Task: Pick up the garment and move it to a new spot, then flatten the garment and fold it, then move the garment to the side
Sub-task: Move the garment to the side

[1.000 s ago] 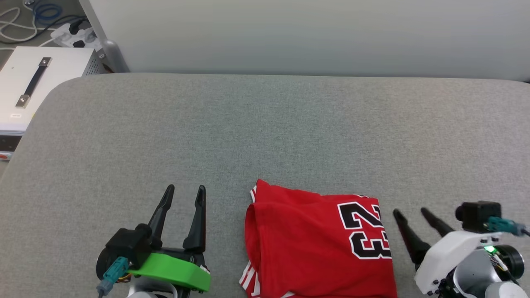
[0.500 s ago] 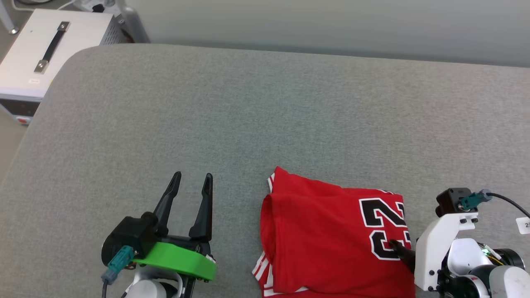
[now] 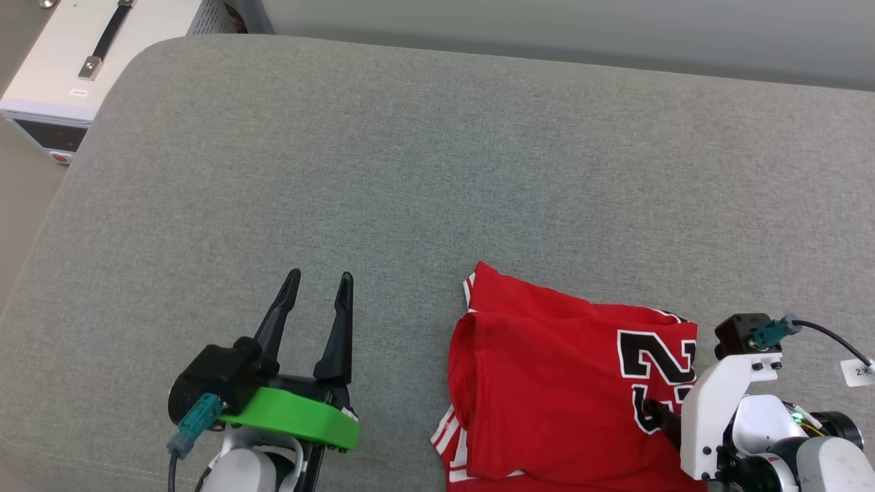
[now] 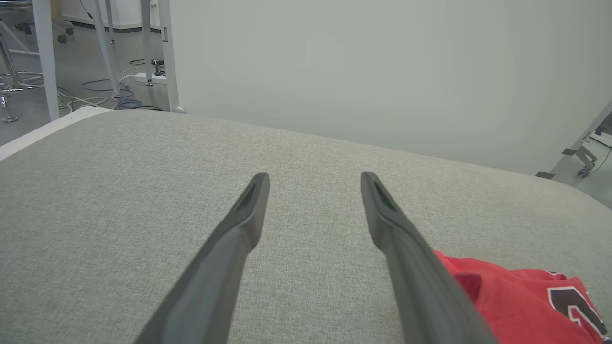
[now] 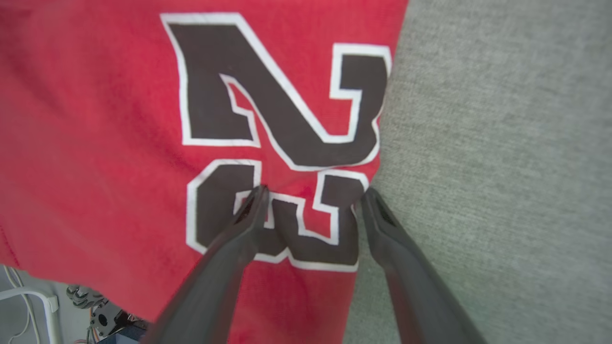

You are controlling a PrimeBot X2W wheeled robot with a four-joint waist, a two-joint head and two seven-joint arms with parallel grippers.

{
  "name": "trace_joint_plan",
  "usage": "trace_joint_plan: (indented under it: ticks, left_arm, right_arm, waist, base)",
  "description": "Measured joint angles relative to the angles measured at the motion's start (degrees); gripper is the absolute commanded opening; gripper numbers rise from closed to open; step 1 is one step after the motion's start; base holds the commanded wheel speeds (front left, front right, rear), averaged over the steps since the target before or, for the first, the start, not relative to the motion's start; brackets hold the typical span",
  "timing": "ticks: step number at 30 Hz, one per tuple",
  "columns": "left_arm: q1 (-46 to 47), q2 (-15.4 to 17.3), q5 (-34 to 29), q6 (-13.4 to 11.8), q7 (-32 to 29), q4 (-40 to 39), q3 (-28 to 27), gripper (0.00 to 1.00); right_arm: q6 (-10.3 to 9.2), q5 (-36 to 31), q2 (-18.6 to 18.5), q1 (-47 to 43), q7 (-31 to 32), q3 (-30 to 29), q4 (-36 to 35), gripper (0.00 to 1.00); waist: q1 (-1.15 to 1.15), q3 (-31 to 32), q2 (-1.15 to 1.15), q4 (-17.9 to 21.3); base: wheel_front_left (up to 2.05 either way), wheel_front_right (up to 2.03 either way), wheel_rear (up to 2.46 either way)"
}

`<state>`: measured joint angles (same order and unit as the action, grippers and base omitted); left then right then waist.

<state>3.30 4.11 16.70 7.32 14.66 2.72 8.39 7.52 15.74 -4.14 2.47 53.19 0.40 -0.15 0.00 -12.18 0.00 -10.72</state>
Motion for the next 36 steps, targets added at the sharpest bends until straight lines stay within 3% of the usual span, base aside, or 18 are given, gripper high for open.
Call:
trace_joint_plan:
  ticks: [1,7,13,21,27,32,36]
  left_arm:
    - [0.2,0.0,0.0,0.0,0.0,0.0,0.0,1.00]
    - [0.4,0.0,0.0,0.0,0.0,0.3,0.7,1.00]
    - [0.4,0.1,0.0,0.0,0.0,0.1,1.0,1.00]
    - [1.5,0.0,0.3,0.0,0.0,-1.5,1.7,1.00]
    - [3.8,2.0,-0.6,0.0,0.0,-3.0,3.2,1.00]
    - [4.8,4.0,-1.8,0.0,0.0,-5.4,4.6,1.00]
    - [6.9,5.8,-3.4,0.0,0.0,-7.2,5.7,1.00]
  right_arm:
    - [0.00,0.0,-0.3,0.0,0.0,0.5,0.2,0.00]
    - [0.01,0.7,-2.3,0.9,-3.2,3.2,0.8,0.00]
    - [0.08,-0.7,-7.9,2.6,-6.1,8.8,-1.8,0.00]
    - [0.07,-1.9,-20.1,7.4,-5.7,14.3,-7.0,0.00]
    - [0.05,-1.9,-32.1,12.6,-6.7,17.2,-8.2,0.00]
    - [0.08,0.0,-36.3,15.7,-9.4,17.4,-7.2,0.00]
    - [0.07,0.0,-39.1,19.2,-15.4,16.1,-1.8,0.00]
  waist:
    - [0.00,0.0,0.00,0.0]
    - [0.00,0.2,0.00,0.8]
    - [0.00,0.7,0.00,2.7]
    - [0.00,-0.2,0.00,7.5]
    - [0.00,-2.5,0.00,12.6]
    - [0.00,-5.2,0.00,17.2]
    - [0.00,-8.2,0.00,20.5]
  base:
    - [0.00,0.00,0.00]
    - [0.00,0.00,0.00]
    - [0.00,0.00,0.00]
    - [0.00,0.00,0.00]
    - [0.00,0.00,0.00]
    - [0.00,0.00,0.00]
    - [0.00,0.00,0.00]
